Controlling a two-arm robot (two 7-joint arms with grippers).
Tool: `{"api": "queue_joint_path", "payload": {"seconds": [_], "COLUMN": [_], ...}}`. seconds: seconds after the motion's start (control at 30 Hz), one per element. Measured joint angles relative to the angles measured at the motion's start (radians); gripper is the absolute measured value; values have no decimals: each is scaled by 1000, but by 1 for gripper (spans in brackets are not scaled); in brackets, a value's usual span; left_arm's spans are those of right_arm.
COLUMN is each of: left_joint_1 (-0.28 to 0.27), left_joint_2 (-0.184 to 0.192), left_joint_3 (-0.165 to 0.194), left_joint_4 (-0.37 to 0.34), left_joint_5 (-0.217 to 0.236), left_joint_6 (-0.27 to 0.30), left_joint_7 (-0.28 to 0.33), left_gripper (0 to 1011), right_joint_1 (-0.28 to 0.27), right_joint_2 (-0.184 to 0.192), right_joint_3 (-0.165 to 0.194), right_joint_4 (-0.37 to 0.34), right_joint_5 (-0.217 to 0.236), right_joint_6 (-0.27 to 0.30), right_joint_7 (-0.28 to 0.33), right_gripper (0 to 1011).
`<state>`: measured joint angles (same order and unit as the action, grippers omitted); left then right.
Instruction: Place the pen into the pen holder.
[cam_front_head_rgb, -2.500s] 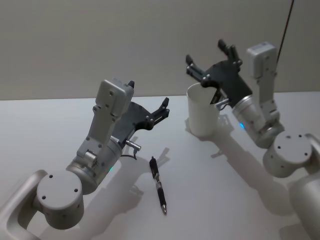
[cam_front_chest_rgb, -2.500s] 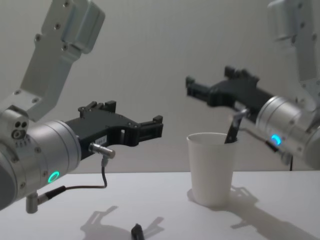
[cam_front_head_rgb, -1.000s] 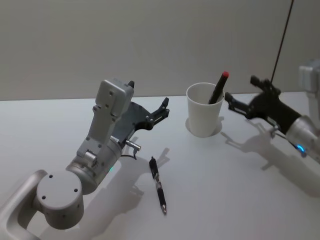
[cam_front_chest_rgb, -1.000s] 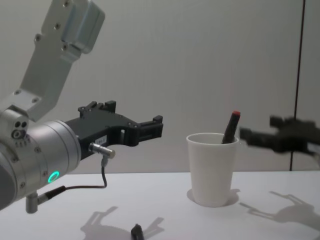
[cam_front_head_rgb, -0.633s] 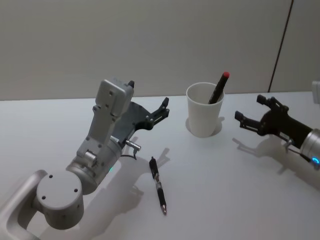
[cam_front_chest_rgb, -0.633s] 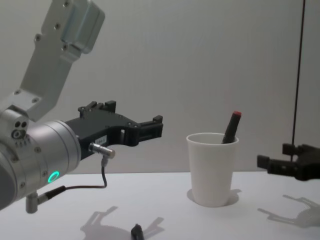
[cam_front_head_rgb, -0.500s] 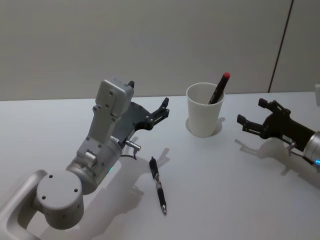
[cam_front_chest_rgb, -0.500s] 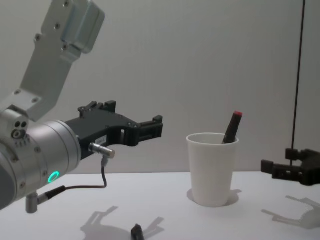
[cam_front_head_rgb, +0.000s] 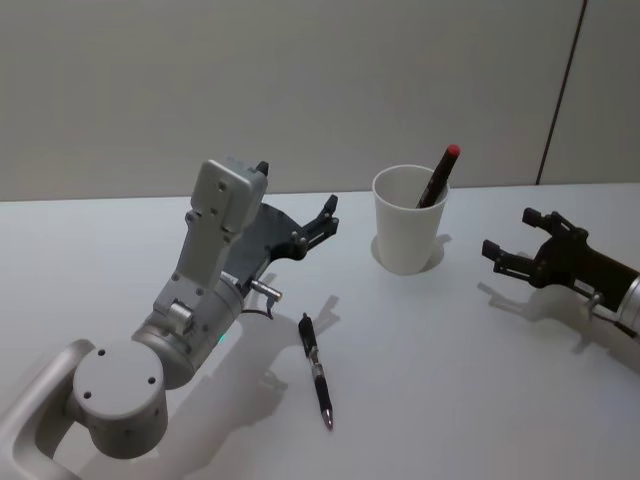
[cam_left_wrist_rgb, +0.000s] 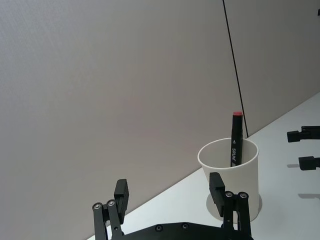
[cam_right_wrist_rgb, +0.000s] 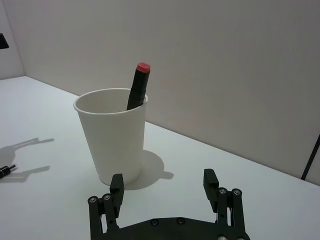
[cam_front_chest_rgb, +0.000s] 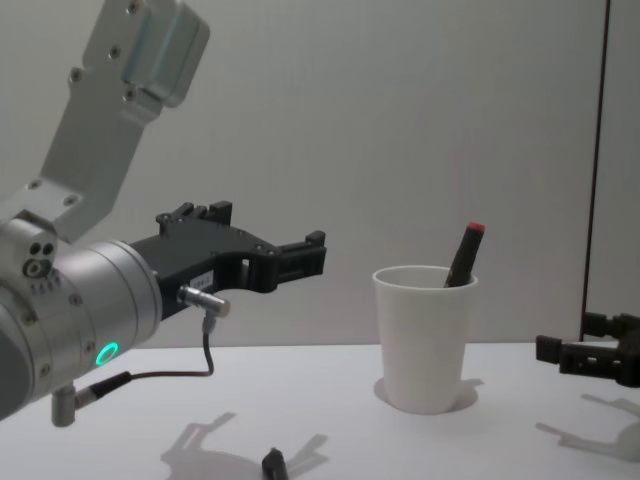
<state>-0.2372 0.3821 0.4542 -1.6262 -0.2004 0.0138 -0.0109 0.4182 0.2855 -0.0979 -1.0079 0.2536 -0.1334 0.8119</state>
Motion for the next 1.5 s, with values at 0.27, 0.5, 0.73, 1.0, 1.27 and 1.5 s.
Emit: {"api": "queue_joint_path", "payload": {"seconds": [0.27, 0.5, 0.73, 1.0, 1.27, 1.5], "left_joint_1": [0, 0, 0, 0, 3, 17], "left_joint_2": [0, 0, 0, 0, 1, 12], "left_joint_3": [0, 0, 0, 0, -1, -9], "left_joint_4": [0, 0, 0, 0, -3, -31], "left_joint_5": [0, 0, 0, 0, -4, -40], "left_joint_6": [0, 0, 0, 0, 4, 49], "left_joint_7": [0, 0, 0, 0, 0, 15], "left_gripper": [1001, 1001, 1001, 1001, 1001, 1001], "right_joint_1": [-11, -21, -26, -29, -30, -31], "right_joint_2": [3, 7, 8, 9, 10, 10], "right_joint_3": [-2, -4, -7, -8, -9, -9], "right_joint_4": [-31, -56, -70, -79, -83, -85], "right_joint_5": [2, 5, 8, 10, 11, 11], "right_joint_6": [-4, -4, -2, -1, -1, -1], "right_joint_7": [-4, -4, -4, -3, -3, -3], "right_gripper": [1002, 1002, 1002, 1002, 1002, 1002]}}
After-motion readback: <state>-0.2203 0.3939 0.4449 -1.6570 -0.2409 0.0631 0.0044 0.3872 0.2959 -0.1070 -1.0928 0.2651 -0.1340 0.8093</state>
